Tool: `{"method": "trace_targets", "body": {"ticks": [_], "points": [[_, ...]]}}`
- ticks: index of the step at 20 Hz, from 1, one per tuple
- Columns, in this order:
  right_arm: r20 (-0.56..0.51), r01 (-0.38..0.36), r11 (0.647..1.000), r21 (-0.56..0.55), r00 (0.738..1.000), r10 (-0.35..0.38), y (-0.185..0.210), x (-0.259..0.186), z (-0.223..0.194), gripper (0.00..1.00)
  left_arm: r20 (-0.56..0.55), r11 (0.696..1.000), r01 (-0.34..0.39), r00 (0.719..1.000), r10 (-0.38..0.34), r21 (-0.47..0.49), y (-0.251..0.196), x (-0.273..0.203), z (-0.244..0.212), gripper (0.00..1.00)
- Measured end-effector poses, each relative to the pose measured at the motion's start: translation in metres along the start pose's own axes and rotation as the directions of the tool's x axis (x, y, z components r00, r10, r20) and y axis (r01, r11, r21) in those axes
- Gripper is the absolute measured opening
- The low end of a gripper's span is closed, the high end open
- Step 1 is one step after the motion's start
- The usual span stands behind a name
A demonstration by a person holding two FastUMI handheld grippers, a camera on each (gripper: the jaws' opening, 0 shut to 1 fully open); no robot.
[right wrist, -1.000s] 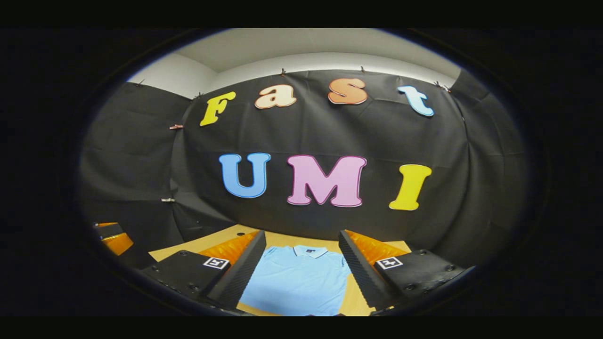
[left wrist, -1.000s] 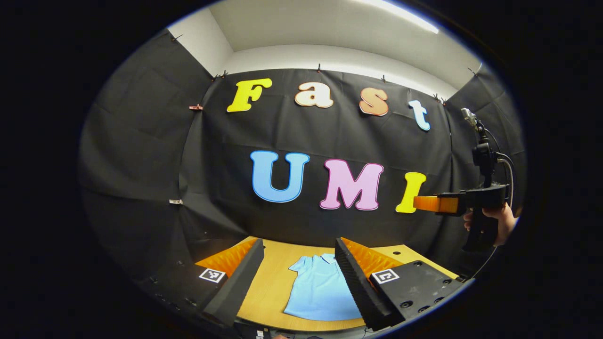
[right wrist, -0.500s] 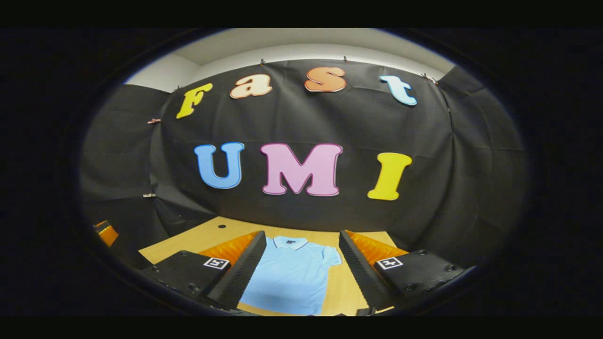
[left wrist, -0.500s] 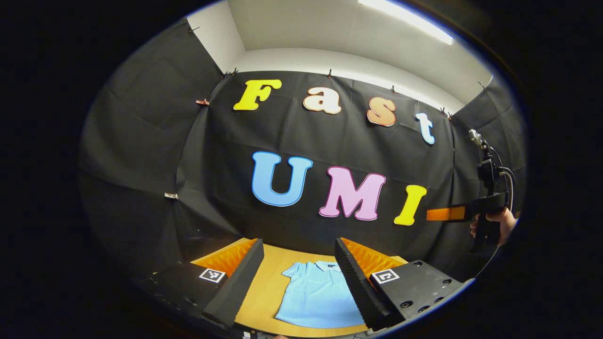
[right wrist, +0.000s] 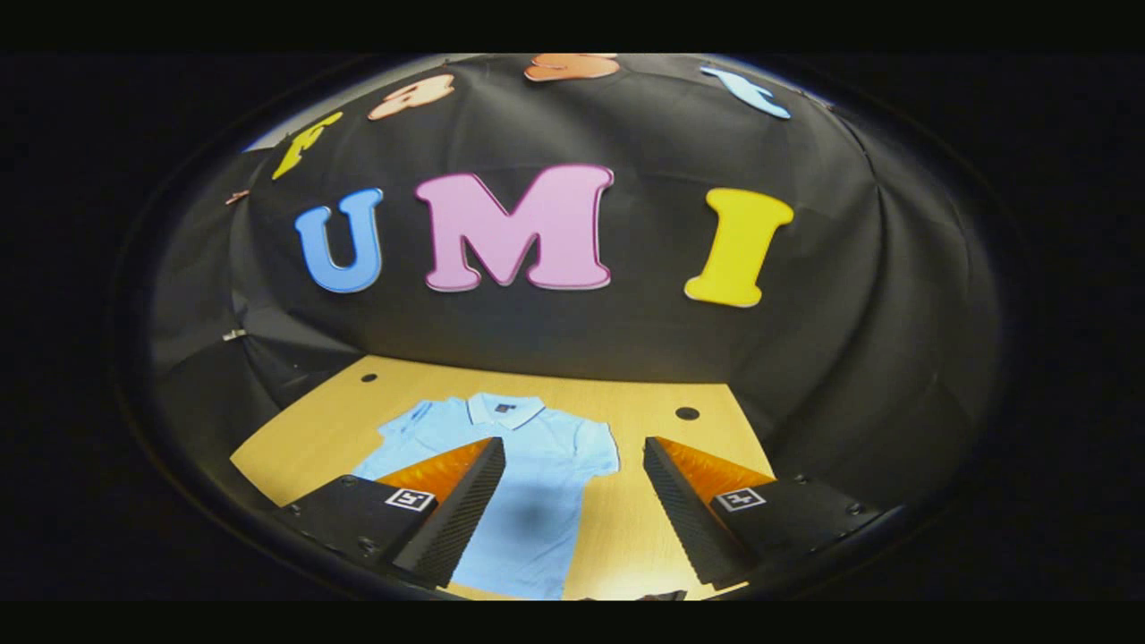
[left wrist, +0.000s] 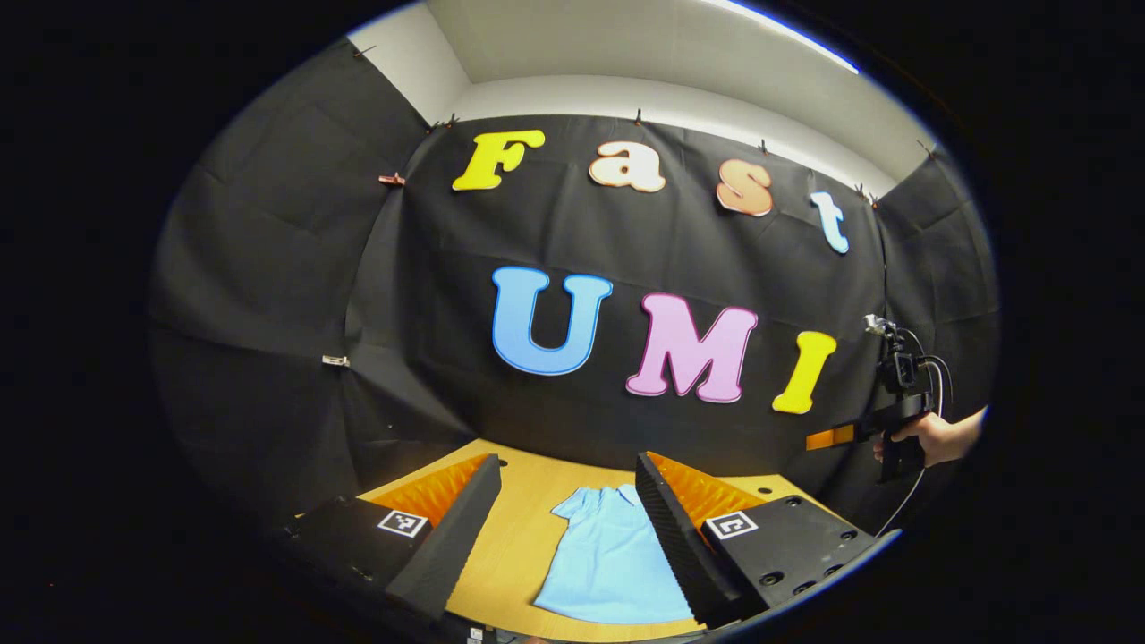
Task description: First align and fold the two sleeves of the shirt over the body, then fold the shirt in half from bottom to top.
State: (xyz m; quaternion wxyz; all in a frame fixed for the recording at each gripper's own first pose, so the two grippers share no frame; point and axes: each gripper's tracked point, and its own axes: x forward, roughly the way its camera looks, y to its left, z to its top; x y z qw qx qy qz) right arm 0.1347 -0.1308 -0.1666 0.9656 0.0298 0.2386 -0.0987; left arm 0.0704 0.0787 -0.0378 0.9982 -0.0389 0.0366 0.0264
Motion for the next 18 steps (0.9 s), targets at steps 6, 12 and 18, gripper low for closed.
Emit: {"method": "trace_targets", "body": {"ticks": [6, 12, 18], "points": [[-0.23, -0.03, 0.999, 0.01, 0.973, 0.032, -0.021, 0.149, -0.082, 0.98, -0.134, 0.998, -0.048, 0.99, 0.052, 0.034, -0.001, 0.052, -0.031, 0.97], [-0.418, -0.016, 0.997, 0.072, 0.907, 0.044, -0.03, 0.263, -0.166, 1.0, -0.243, 0.992, -0.113, 0.962, 0.121, 0.048, -0.013, 0.118, -0.052, 0.97], [-0.423, 0.054, 0.994, 0.096, 0.906, -0.008, -0.045, 0.287, -0.175, 0.82, -0.274, 0.987, -0.162, 0.949, 0.156, 0.004, -0.021, 0.154, -0.064, 0.97]]}}
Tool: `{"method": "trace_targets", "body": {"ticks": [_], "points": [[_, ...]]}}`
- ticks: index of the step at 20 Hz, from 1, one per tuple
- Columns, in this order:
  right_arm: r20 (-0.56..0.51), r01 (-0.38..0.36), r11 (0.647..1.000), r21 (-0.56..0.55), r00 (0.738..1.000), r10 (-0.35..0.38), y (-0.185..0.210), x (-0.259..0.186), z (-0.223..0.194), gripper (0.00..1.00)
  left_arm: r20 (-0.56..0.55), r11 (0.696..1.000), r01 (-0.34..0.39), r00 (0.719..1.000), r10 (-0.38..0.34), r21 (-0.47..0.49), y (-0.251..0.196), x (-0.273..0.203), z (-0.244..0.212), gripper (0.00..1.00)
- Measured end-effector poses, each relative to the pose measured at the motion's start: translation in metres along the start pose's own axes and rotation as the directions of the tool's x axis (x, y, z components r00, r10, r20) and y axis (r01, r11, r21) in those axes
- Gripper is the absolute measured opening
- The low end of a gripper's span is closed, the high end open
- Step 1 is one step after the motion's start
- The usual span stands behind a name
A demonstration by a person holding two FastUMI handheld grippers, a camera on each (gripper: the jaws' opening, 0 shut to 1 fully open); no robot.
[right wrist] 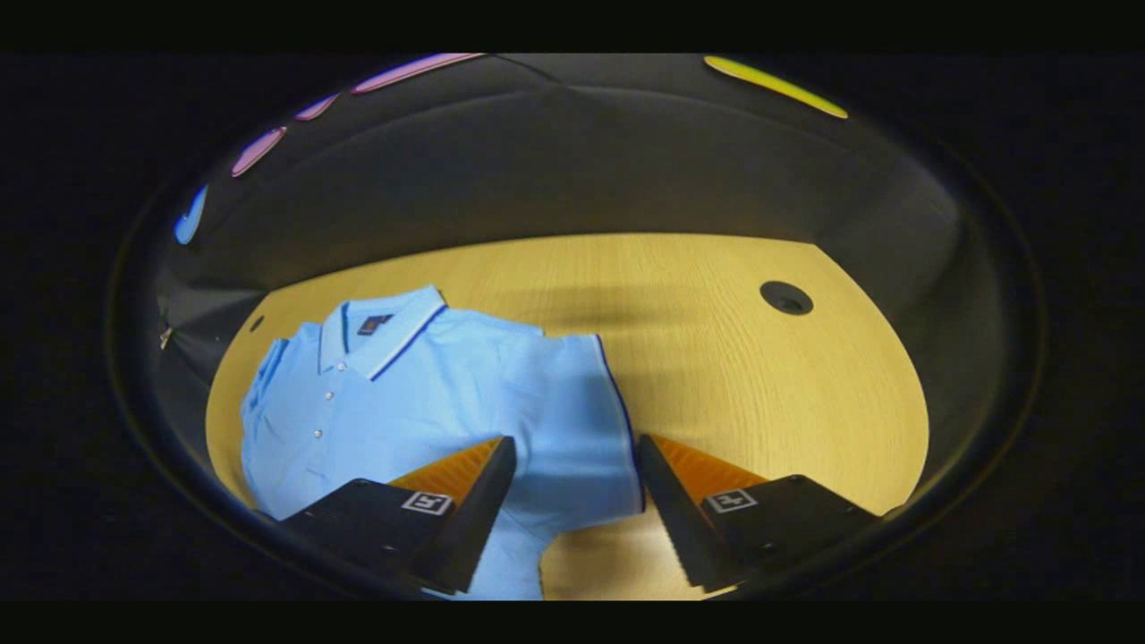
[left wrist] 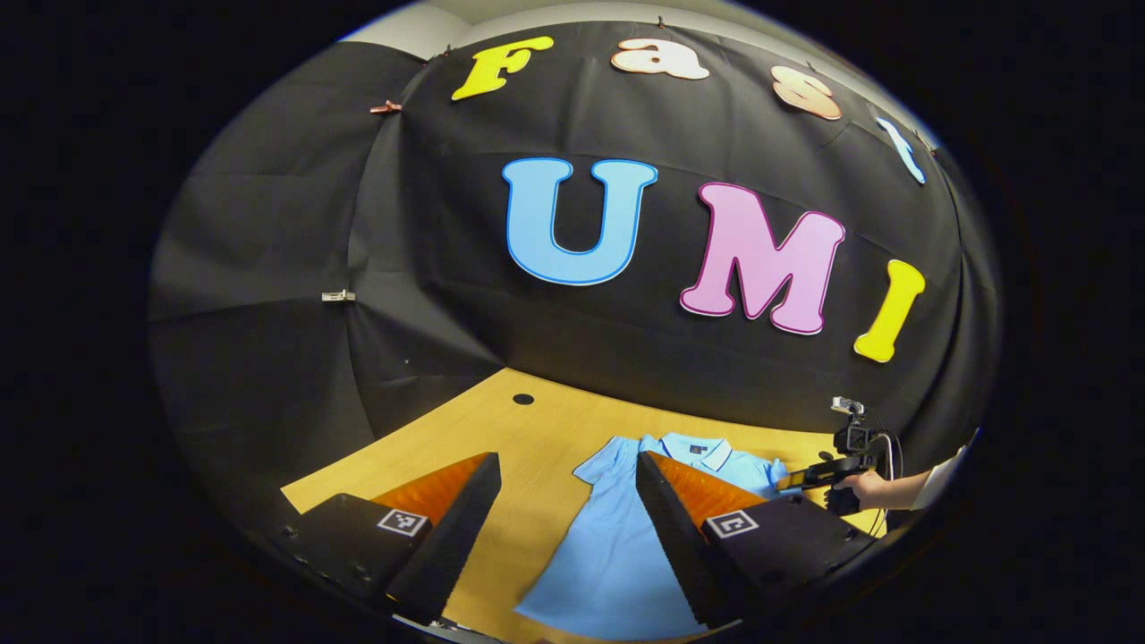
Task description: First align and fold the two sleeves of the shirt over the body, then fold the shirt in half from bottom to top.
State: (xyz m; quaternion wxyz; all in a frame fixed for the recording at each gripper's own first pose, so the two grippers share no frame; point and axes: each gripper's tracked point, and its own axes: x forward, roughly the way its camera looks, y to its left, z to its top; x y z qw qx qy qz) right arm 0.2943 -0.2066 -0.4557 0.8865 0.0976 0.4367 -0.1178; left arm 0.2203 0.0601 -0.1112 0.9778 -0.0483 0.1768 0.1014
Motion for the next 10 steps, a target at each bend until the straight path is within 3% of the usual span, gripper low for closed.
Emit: {"method": "trace_targets", "body": {"ticks": [2, 3, 4, 5, 6, 10], "points": [[-0.01, -0.035, 0.999, 0.01, 0.999, 0.035, 0.012, 0.005, -0.002, 0.42, -0.018, 0.999, 0.038, 0.999, -0.038, 0.019, -0.008, 0.009, -0.003, 0.98], [-0.012, -0.035, 0.999, 0.0, 0.999, 0.035, 0.012, 0.004, -0.004, 0.29, -0.027, 0.998, 0.058, 0.998, -0.058, 0.034, -0.012, 0.013, -0.005, 0.98], [-0.002, -0.065, 0.998, -0.003, 0.998, 0.065, 0.016, 0.004, -0.001, 0.22, -0.035, 0.996, 0.076, 0.997, -0.074, 0.048, -0.014, 0.017, -0.004, 0.98], [-0.007, -0.045, 0.999, 0.009, 0.999, 0.046, 0.017, 0.0, -0.002, 0.22, -0.037, 0.994, 0.089, 0.996, -0.087, 0.058, -0.015, 0.019, -0.002, 0.98], [-0.007, -0.041, 0.999, 0.015, 0.999, 0.042, 0.017, 0.003, -0.001, 0.0, -0.032, 0.993, 0.103, 0.994, -0.101, 0.064, -0.015, 0.02, 0.003, 0.98], [0.067, -0.076, 0.997, 0.011, 0.995, 0.075, 0.034, -0.02, 0.024, 0.05, -0.022, 0.99, 0.119, 0.993, -0.118, 0.08, -0.007, 0.022, 0.008, 0.97]]}}
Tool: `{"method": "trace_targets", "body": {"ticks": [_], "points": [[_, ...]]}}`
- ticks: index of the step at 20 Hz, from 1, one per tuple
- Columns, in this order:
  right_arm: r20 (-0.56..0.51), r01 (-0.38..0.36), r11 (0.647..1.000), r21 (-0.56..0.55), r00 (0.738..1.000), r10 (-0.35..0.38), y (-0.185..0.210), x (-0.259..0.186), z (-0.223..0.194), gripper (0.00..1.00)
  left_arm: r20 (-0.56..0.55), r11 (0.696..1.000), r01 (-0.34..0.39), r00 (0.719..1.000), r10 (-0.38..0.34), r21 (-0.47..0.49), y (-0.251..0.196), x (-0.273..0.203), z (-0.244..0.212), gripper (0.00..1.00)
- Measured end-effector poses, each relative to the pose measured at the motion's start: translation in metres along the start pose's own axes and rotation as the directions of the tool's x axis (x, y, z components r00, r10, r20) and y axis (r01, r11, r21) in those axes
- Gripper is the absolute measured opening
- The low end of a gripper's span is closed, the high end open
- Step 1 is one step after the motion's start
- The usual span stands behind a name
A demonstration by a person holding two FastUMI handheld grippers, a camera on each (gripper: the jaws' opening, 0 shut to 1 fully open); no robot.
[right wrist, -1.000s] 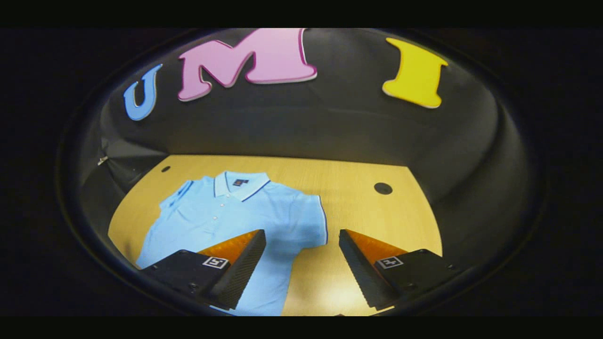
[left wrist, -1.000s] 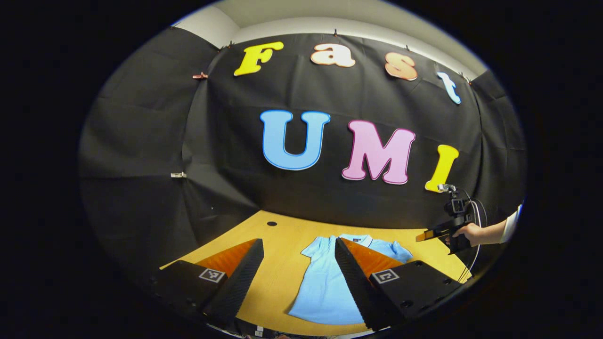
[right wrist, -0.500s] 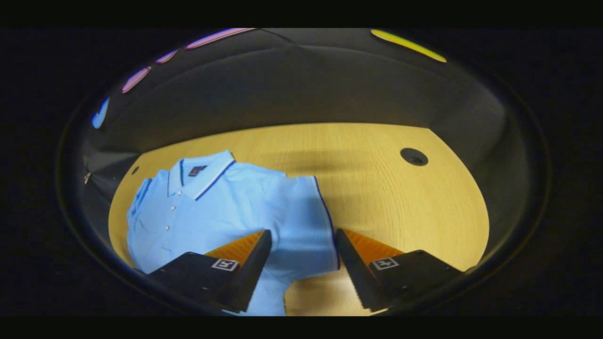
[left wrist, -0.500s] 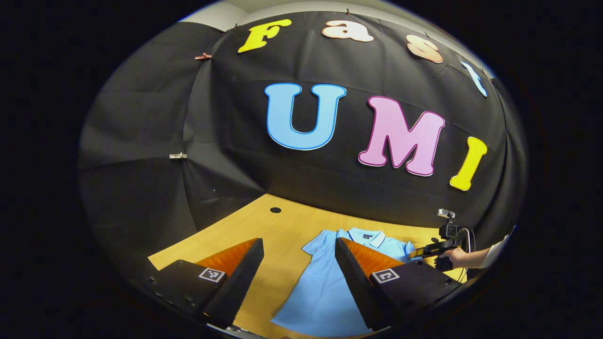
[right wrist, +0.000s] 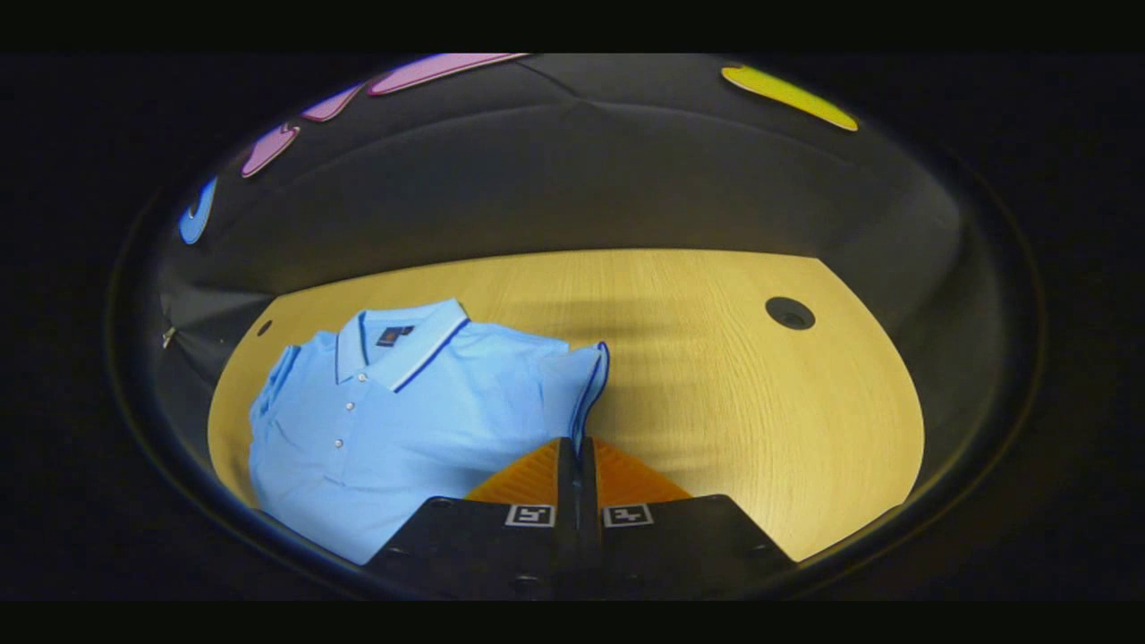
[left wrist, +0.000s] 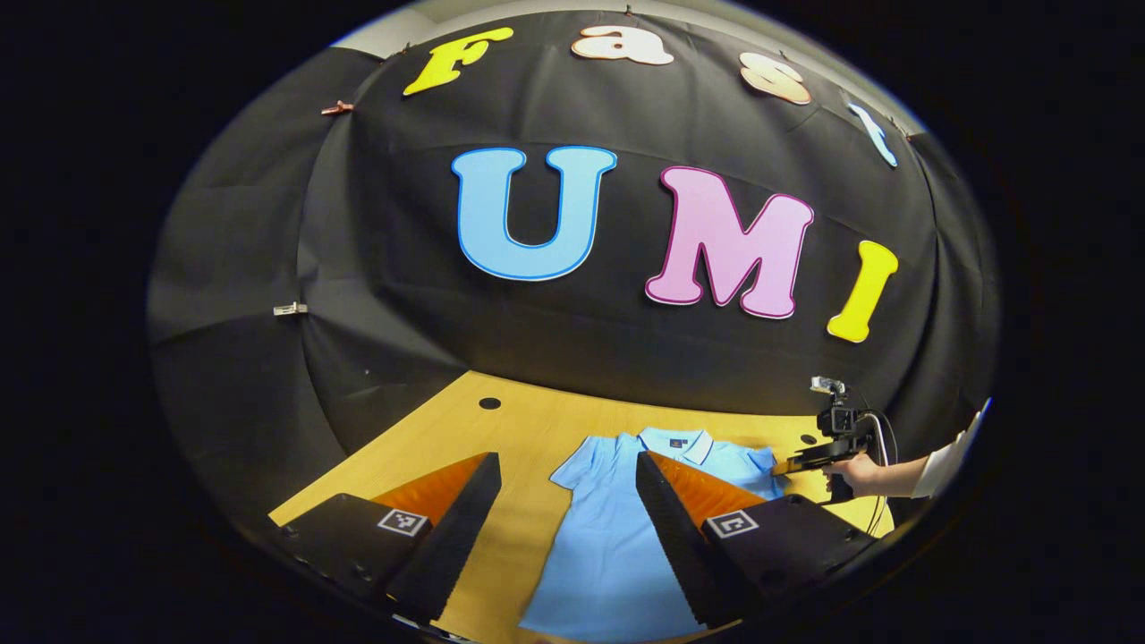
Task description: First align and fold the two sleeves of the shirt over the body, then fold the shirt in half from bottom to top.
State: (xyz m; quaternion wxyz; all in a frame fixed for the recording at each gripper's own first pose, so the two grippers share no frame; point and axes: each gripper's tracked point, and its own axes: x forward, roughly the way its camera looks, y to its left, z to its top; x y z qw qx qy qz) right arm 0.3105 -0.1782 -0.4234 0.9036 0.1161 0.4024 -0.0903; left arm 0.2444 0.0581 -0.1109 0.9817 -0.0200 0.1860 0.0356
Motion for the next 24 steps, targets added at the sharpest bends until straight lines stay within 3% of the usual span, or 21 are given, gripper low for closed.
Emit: {"method": "trace_targets", "body": {"ticks": [4, 6, 7, 9, 10, 11, 12, 14, 15, 16, 17, 18, 21, 24], "points": [[0.002, -0.13, 0.991, -0.004, 0.991, 0.13, 0.054, -0.016, 0.001, 0.02, -0.001, 1.0, -0.008, 1.0, 0.008, -0.027, 0.008, -0.002, -0.003, 0.97], [-0.05, -0.123, 0.99, -0.062, 0.992, 0.12, 0.059, -0.01, -0.015, 0.05, -0.005, 0.999, -0.003, 1.0, 0.003, -0.038, 0.009, 0.002, -0.005, 0.97], [-0.098, -0.131, 0.988, -0.078, 0.988, 0.123, 0.062, -0.006, -0.029, 0.0, -0.016, 0.999, -0.002, 1.0, 0.001, -0.035, 0.009, 0.006, -0.009, 0.97], [-0.182, -0.148, 0.985, -0.086, 0.975, 0.13, 0.068, 0.003, -0.054, 0.1, -0.049, 1.0, 0.003, 0.999, -0.004, -0.012, 0.011, 0.017, -0.022, 0.97], [-0.189, -0.158, 0.983, -0.089, 0.972, 0.139, 0.07, 0.003, -0.055, 0.01, -0.063, 1.0, 0.012, 0.998, -0.012, 0.005, 0.011, 0.025, -0.025, 0.97], [-0.183, -0.172, 0.981, -0.084, 0.971, 0.155, 0.073, 0.001, -0.054, 0.05, -0.078, 0.999, 0.025, 0.997, -0.023, 0.02, 0.01, 0.033, -0.029, 0.98], [-0.166, -0.181, 0.98, -0.084, 0.972, 0.165, 0.073, -0.001, -0.048, 0.26, -0.092, 0.999, 0.04, 0.995, -0.038, 0.025, 0.009, 0.044, -0.033, 0.98], [-0.118, -0.2, 0.977, -0.08, 0.975, 0.19, 0.073, -0.015, -0.033, 0.57, -0.127, 0.998, 0.067, 0.99, -0.064, 0.012, 0.007, 0.072, -0.04, 0.98], [-0.092, -0.208, 0.975, -0.078, 0.975, 0.201, 0.071, -0.026, -0.023, 0.6, -0.148, 0.997, 0.074, 0.986, -0.072, 0.01, 0.006, 0.088, -0.044, 0.98], [-0.061, -0.216, 0.973, -0.077, 0.975, 0.212, 0.069, -0.037, -0.017, 0.78, -0.169, 0.997, 0.08, 0.982, -0.079, 0.002, 0.005, 0.104, -0.05, 0.98], [-0.029, -0.22, 0.972, -0.076, 0.975, 0.219, 0.067, -0.049, -0.01, 0.87, -0.186, 0.995, 0.095, 0.978, -0.095, -0.009, 0.0, 0.123, -0.054, 0.98], [-0.002, -0.226, 0.971, -0.073, 0.974, 0.226, 0.063, -0.061, -0.005, 0.8, -0.212, 0.994, 0.107, 0.971, -0.108, -0.015, -0.003, 0.143, -0.059, 0.98], [0.054, -0.229, 0.972, -0.053, 0.971, 0.232, 0.048, -0.095, 0.001, 0.8, -0.309, 0.992, 0.124, 0.944, -0.12, -0.005, -0.011, 0.207, -0.085, 0.98], [0.076, -0.213, 0.977, -0.016, 0.974, 0.213, 0.023, -0.12, -0.006, 0.8, -0.401, 0.984, 0.156, 0.91, -0.109, 0.084, -0.017, 0.262, -0.112, 0.97]]}}
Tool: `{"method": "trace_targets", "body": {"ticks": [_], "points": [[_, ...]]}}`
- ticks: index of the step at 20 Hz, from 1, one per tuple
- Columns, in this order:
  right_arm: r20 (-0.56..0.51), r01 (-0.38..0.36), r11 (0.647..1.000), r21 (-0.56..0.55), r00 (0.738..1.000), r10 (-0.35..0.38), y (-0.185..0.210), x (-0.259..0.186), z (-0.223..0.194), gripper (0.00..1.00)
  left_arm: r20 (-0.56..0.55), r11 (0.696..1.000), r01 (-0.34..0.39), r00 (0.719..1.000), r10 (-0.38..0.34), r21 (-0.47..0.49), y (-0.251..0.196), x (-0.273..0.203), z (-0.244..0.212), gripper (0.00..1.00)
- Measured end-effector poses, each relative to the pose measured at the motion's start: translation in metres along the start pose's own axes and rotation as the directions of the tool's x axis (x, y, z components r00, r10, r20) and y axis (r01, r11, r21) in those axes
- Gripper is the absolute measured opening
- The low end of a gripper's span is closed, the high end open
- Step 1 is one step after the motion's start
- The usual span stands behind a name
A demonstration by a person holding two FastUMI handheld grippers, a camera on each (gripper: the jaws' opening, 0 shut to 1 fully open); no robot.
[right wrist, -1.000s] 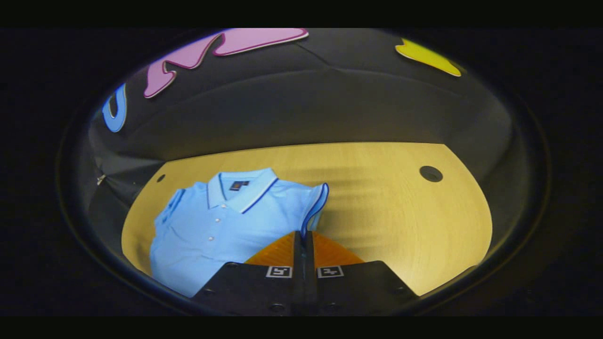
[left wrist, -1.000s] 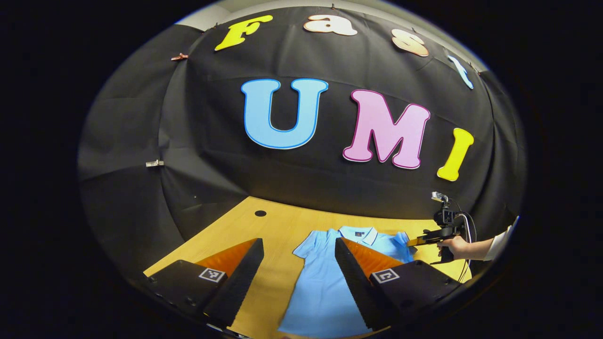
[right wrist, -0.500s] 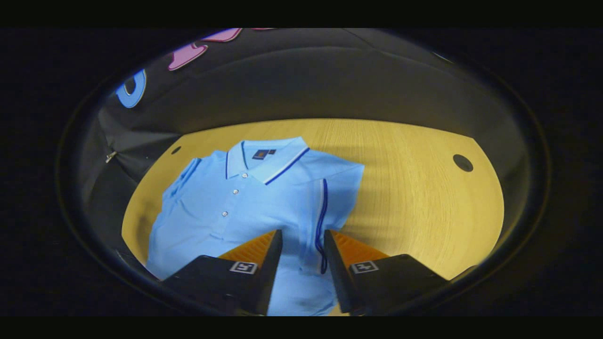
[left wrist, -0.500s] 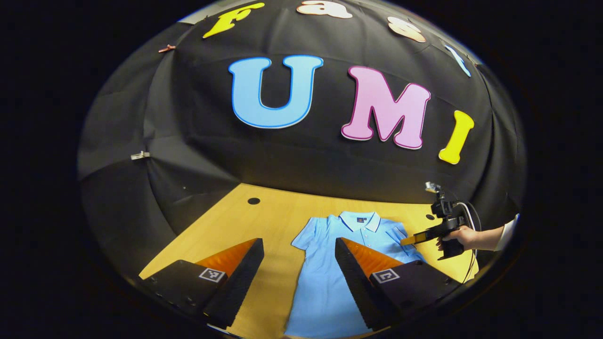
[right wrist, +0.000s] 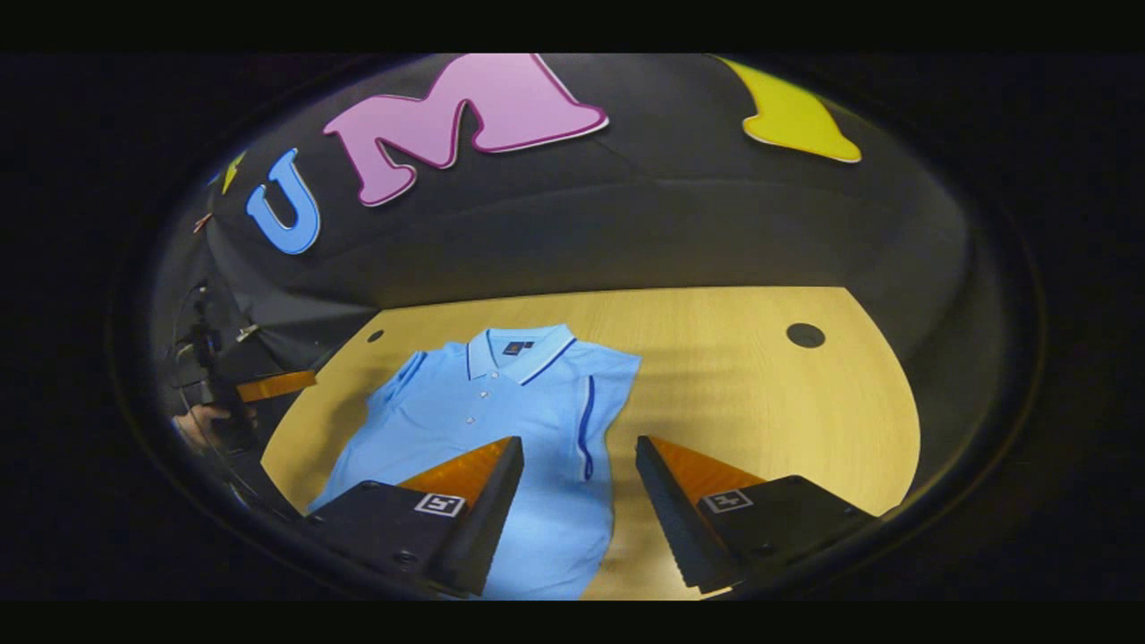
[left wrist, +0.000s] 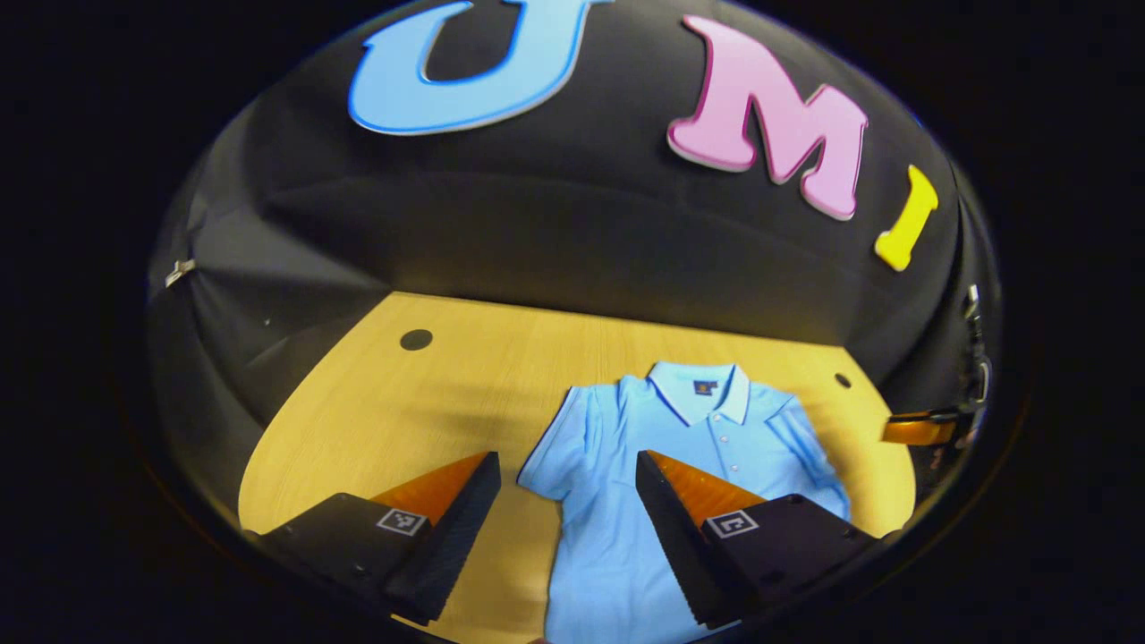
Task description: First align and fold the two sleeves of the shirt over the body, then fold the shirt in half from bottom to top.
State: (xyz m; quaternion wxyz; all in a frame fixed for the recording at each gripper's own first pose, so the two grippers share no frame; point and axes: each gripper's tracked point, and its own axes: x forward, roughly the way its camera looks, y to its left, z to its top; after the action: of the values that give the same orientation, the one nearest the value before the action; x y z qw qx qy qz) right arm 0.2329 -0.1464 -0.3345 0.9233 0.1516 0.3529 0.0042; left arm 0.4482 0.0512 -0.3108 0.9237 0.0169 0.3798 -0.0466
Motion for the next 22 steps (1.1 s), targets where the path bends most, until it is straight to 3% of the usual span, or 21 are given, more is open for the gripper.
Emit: {"method": "trace_targets", "body": {"ticks": [4, 8, 14, 15, 19, 22], "points": [[-0.003, 0.044, 0.998, 0.052, 0.999, -0.044, -0.03, -0.029, -0.016, 0.81, -0.118, 0.991, 0.023, 0.993, -0.007, 0.133, -0.011, 0.069, -0.012, 0.97], [-0.013, 0.082, 0.994, 0.071, 0.997, -0.081, -0.054, -0.044, -0.026, 0.81, -0.233, 0.981, -0.009, 0.971, 0.055, 0.194, 0.003, 0.112, -0.039, 0.96], [-0.033, 0.102, 0.987, 0.123, 0.995, -0.098, -0.07, -0.042, -0.037, 0.81, -0.236, 0.995, 0.045, 0.972, -0.022, 0.091, -0.001, 0.123, -0.044, 0.9], [-0.038, 0.099, 0.986, 0.131, 0.995, -0.095, -0.069, -0.04, -0.037, 0.81, -0.231, 0.995, 0.058, 0.972, -0.038, 0.081, -0.005, 0.125, -0.044, 0.84], [-0.04, 0.079, 0.989, 0.126, 0.996, -0.075, -0.059, -0.034, -0.036, 0.81, -0.214, 0.994, 0.066, 0.976, -0.046, 0.085, -0.011, 0.126, -0.039, 0.13], [-0.048, 0.073, 0.99, 0.117, 0.997, -0.068, -0.056, -0.033, -0.038, 0.81, -0.192, 0.99, 0.107, 0.977, -0.088, 0.091, -0.024, 0.119, -0.029, 0.08]]}}
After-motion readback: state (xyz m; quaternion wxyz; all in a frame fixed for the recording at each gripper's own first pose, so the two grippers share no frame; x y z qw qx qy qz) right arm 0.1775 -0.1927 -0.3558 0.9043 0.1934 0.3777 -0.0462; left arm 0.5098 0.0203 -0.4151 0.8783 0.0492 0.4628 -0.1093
